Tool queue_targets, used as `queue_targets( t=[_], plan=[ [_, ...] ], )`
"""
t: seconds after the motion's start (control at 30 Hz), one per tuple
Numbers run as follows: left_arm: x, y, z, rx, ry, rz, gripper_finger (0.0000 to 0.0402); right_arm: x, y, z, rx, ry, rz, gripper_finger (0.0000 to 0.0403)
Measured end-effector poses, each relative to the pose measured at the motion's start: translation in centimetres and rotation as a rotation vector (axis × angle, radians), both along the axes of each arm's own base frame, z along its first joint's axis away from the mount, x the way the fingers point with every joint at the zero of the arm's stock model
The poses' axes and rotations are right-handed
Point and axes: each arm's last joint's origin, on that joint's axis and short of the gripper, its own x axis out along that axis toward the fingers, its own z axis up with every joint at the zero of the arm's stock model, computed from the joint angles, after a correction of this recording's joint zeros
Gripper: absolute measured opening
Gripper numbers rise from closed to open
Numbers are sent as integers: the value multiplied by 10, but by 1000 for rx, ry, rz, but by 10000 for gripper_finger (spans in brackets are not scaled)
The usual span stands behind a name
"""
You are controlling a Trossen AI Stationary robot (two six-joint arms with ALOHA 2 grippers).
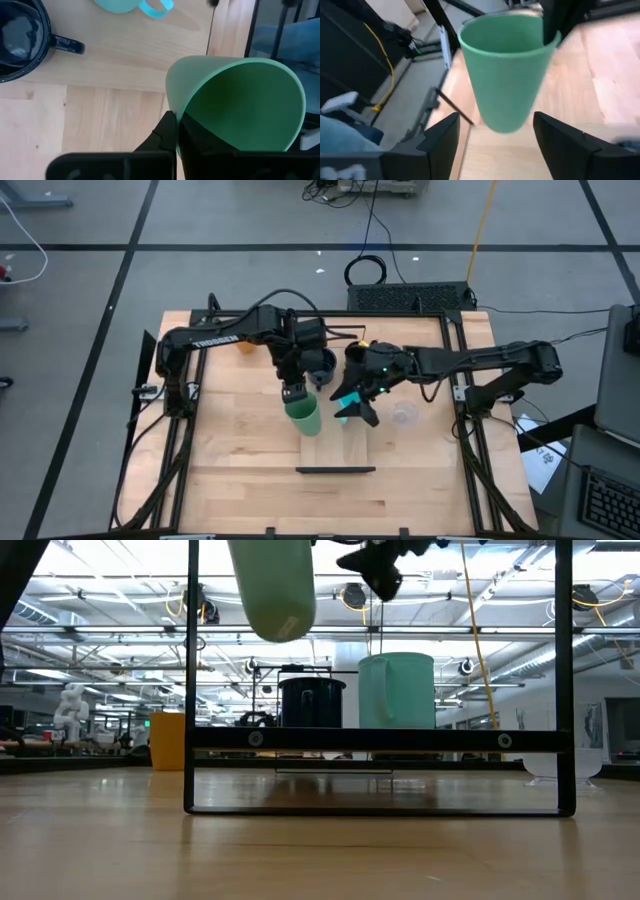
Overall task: Stack small to large cups/mugs on shelf
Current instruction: Put the green cup on the shelf
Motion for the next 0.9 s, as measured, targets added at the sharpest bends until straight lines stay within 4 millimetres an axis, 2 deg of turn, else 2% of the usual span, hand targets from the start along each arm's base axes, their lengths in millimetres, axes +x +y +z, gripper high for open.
queue_targets(
  t=[0.13, 0.23, 0.43, 0.63, 0.73, 0.9],
  plan=[
    [-1, -2, 1, -15, 5, 7, 0, 10, 1, 0, 16, -64, -1, 272],
    [-3, -2, 2, -18, 21, 7, 0, 11, 0, -1, 19, -64, -7, 293],
    [-6, -3, 3, -20, 32, 6, 0, 13, -7, 6, 102, -95, -64, 309],
    [-6, -3, 3, -29, 31, 4, 0, 10, -15, -3, 62, -4, -190, 315],
    [-6, -3, 3, -30, 31, 4, 0, 9, -18, -8, 59, 45, -221, 331],
    [-6, -3, 3, -35, 27, -4, 0, 13, -19, -7, 69, 18, -251, 365]
  ],
)
